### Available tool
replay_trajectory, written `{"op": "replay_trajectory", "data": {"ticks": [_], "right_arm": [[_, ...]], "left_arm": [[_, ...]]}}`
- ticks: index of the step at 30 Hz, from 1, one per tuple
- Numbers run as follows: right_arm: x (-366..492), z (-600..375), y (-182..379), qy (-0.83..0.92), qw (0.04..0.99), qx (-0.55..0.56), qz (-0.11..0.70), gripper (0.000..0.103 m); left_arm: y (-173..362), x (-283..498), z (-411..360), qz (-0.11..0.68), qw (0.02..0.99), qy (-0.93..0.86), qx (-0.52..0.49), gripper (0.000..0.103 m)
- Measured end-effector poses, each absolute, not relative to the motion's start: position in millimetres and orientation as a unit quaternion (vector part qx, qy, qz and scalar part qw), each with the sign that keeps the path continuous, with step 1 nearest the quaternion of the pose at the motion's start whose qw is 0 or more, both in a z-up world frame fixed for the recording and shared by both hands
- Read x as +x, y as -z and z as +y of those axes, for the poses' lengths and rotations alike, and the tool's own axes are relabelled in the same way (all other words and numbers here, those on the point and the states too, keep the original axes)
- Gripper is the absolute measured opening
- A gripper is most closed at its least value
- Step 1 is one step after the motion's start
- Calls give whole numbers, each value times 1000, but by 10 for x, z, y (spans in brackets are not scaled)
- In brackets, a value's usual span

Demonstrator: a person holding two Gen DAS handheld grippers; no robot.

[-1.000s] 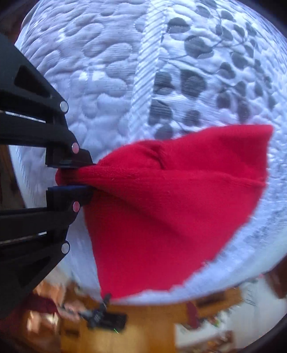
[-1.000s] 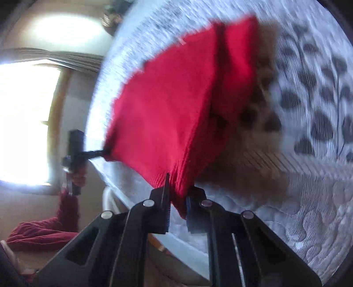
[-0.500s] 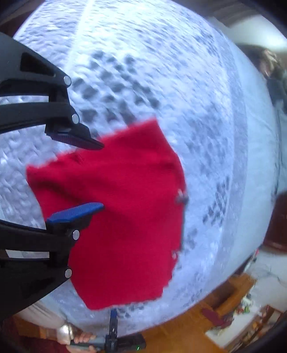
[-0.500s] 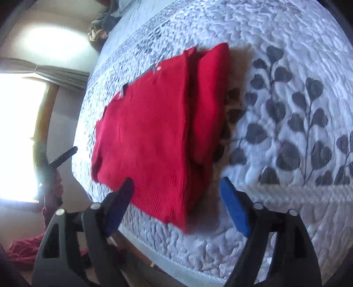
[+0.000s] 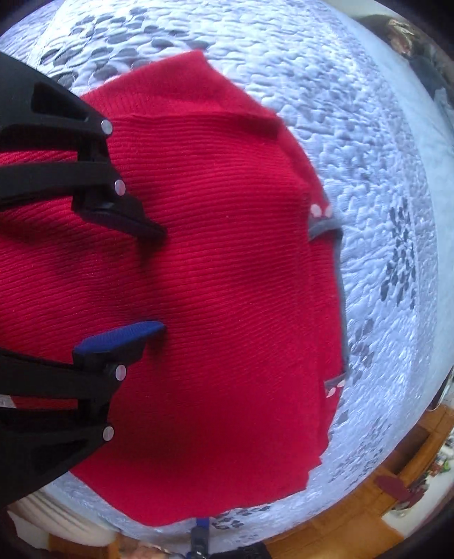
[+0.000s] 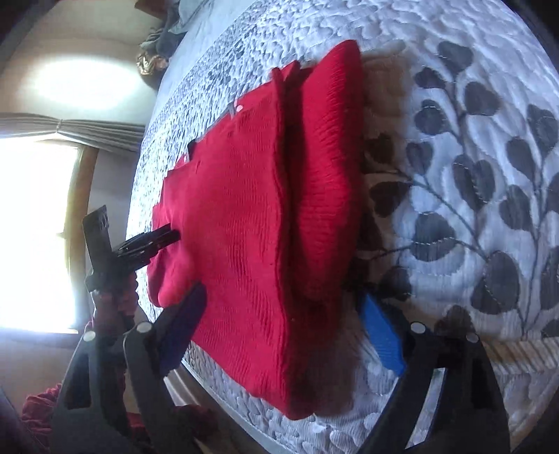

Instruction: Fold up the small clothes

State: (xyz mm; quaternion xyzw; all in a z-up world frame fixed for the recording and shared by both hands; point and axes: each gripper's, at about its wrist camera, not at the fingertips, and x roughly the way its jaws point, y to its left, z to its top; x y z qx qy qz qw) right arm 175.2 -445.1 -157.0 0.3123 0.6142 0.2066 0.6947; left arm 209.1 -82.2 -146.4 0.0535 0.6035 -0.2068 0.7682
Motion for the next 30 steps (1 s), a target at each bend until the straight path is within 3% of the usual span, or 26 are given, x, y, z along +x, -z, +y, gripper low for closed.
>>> {"op": "replay_trajectory", "data": {"ticks": [4,12,15,16,17,22,26,30], "right_arm": [[1755,-4373,1607,-207,701,319,604,70],[1667,-4399,1699,-232,667,394,589,67],[1707,-4408,1843,-224,646,431,589,37],[1720,-4394,1892,-221,637,440,594,18],[1733,-4378,1930,-214,630,446,599,14],[1753,-4344,1642,-175,656,422,600,13],[1882,-4083,1196,-126,687,342,629,12],[2140,-3638,899,-107,706,262,650,12]], "left_arm": [[1483,2131,-750,607,765,213,25,50],[1549,2127,-385,628,749,209,-33,44],[1679,2172,-291,627,745,217,-70,44],[1673,2171,-291,627,745,218,-68,44],[1663,2165,-312,626,746,219,-59,44],[1541,2171,-273,628,743,219,-70,43],[1337,2148,-104,606,761,218,-82,52],[1696,2258,-25,637,734,222,-81,51]]}}
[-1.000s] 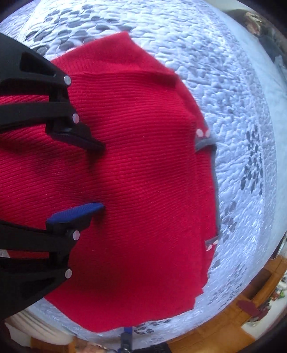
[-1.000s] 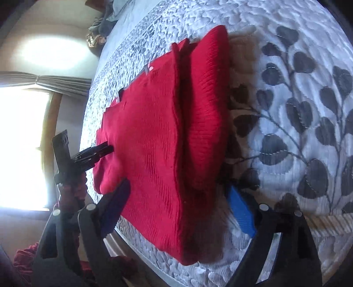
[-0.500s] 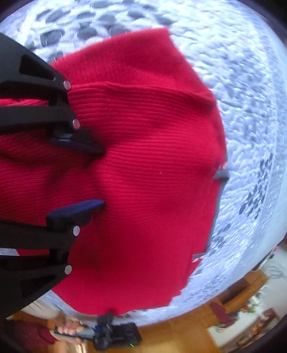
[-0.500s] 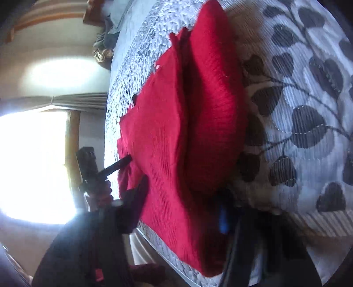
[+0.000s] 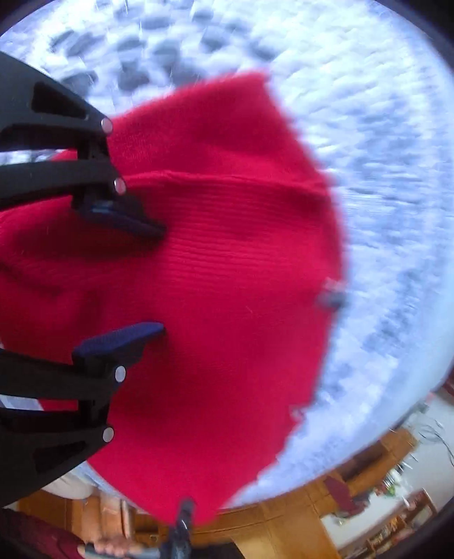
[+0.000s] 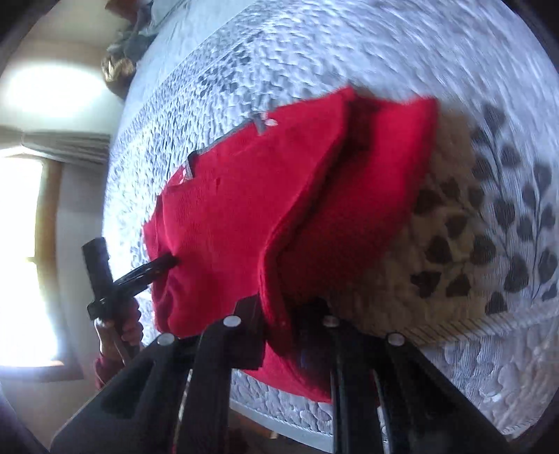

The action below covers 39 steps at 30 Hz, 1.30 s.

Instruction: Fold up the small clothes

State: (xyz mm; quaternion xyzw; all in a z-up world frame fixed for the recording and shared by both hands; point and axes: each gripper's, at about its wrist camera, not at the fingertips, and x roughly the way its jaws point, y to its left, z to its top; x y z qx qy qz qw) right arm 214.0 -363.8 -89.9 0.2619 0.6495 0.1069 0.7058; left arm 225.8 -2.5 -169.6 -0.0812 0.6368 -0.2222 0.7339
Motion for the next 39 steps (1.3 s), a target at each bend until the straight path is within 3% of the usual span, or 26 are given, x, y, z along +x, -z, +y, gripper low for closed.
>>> {"op": "replay_trajectory", "data": {"ticks": [3,9,13,15,17,19,26,33,34,36,38,39], "right_arm": [[2291,-3306,782,-104,715,216,657,12],[2507,-2156,511,-164,738,90,648,12],[2513,-1356,616,-227,731,27,642,13],[2529,-1046,751,-259,714,20,651,22],[2477,-945,867,-277,700,27,658,45],[2413,-1048,814,-288,707,35,645,48],[2131,-1503,502,-289,751,5,594,88],[2136,-1451,1042,-273,728,4,628,90],[2160,-1453,1120,-275,724,13,633,89],[2185,-1467,1226,-292,711,37,639,68],[2188,-1508,1271,-309,697,69,644,15],[2175,-1523,1255,-318,692,80,644,8]], "left_arm": [[1579,2336,86,645,720,221,-131,48],[1479,2259,542,626,706,233,-237,53],[1602,2227,758,616,683,252,-301,53],[1647,2211,830,610,677,257,-322,53],[1661,2200,856,607,673,259,-333,53],[1625,2201,828,604,678,261,-327,53],[1434,2335,807,589,696,264,-315,54],[1487,2338,772,606,683,252,-319,55],[1488,2318,786,608,681,252,-321,55],[1481,2266,836,609,682,252,-318,56],[1471,2201,878,610,683,252,-314,58],[1475,2170,898,611,681,251,-315,59]]}}
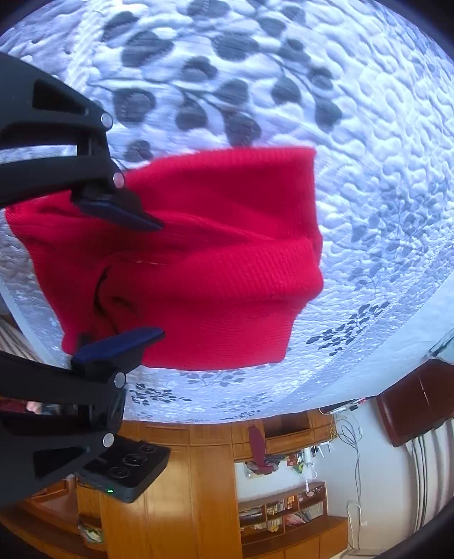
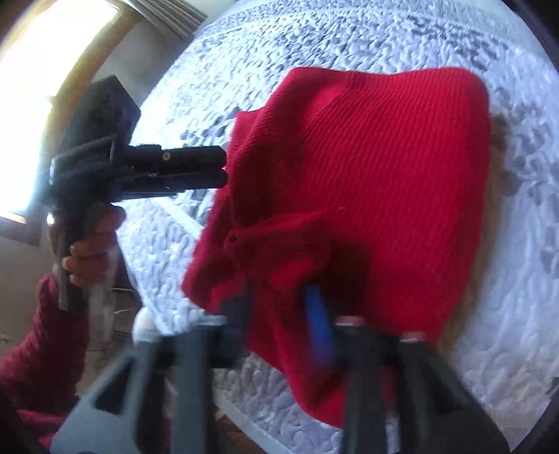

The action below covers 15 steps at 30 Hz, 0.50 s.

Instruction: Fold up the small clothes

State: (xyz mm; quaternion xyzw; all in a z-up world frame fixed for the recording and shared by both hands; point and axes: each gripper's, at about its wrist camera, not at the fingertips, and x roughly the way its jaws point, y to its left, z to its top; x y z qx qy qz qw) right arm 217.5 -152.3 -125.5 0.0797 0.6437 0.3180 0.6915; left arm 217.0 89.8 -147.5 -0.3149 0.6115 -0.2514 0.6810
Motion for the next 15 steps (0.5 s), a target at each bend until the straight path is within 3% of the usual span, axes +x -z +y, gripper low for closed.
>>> {"op": "replay_trajectory", "data": {"ticks": [10,15], "right_arm": [[1915,-1855,479,-372,740,114,549,8],[1824,-1708,490,-386,735,88,550,5]], "left_arm": [[1421,2135,658,618,642,280,-357,69],[1495,2342,387,634,630,266,-362,72]]}}
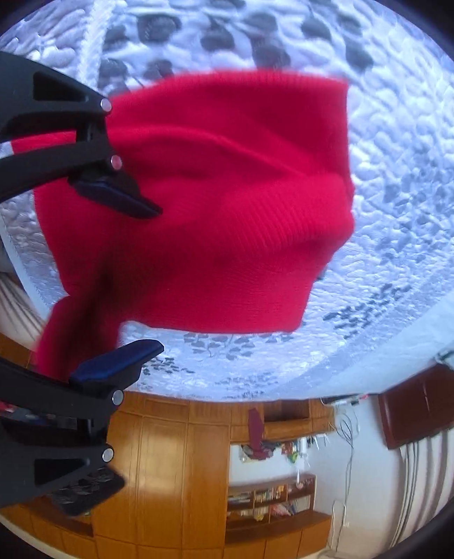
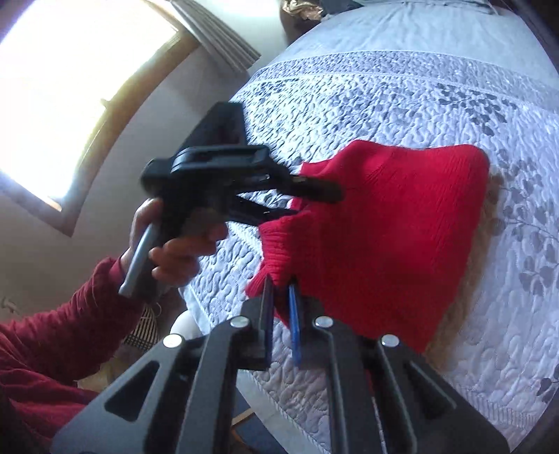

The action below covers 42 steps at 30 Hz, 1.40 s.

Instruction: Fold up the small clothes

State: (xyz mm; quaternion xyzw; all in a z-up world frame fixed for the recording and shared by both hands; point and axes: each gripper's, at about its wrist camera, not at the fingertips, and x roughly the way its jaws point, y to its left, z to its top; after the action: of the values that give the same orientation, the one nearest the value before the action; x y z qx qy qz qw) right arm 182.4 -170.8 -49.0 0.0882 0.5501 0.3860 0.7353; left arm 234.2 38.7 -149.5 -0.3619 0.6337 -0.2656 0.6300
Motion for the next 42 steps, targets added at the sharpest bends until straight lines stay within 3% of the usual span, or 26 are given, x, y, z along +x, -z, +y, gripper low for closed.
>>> {"op": "replay_trajectory", "data": {"ticks": [4,6,8,9,10,15,21,28,31,32,34,36,39,40,42], "right_arm": [[1767,-1621,527,-399,730,85,548,4],[1756,-1621,542,-399,730,84,549,3],[1758,-1636,556,-398,730,87,549,3],[1763,-1647,569,-398,729,91,549,3],[1764,-1665,573,-402,726,99,550,3],[1775,-1593,587,-423,710,121,550,3],[1736,-1206,619,-463,687,113,549,2],[1706,-792,1222,-442,649,73,615,2],[1651,-738,1504,-418,642,39,641,2],[1643,-747,1540,-418,639,41,644,2],[1660,-779,1569,-418,636,49,647,2],[1689,-789,1556,-419,636,53,646,2],[1683,-799,1516,-421,639,48,642,2],[1684,-808,1504,-420,642,46,639,3],[1666,-877,1464,-419,649,53,633,9]], "left_arm": [[1646,2478,290,652,608,252,-377,72],[1722,2538,268,654,600,255,-383,67],[1768,2590,258,659,600,252,-377,33],[1777,2604,275,658,599,254,-378,28],[1788,2629,299,656,597,258,-382,16],[1662,2695,399,641,616,262,-376,12],[1042,2601,638,564,700,283,-335,12],[1763,2498,885,626,681,219,-309,14],[1918,2489,883,622,671,233,-329,17],[1882,2516,892,614,675,238,-333,29],[1806,2597,895,599,685,243,-336,41],[1775,2751,885,599,694,224,-330,44],[1806,2926,878,601,708,194,-317,40],[1832,2948,881,606,709,188,-307,22],[1870,2973,833,623,712,175,-273,18]]}}
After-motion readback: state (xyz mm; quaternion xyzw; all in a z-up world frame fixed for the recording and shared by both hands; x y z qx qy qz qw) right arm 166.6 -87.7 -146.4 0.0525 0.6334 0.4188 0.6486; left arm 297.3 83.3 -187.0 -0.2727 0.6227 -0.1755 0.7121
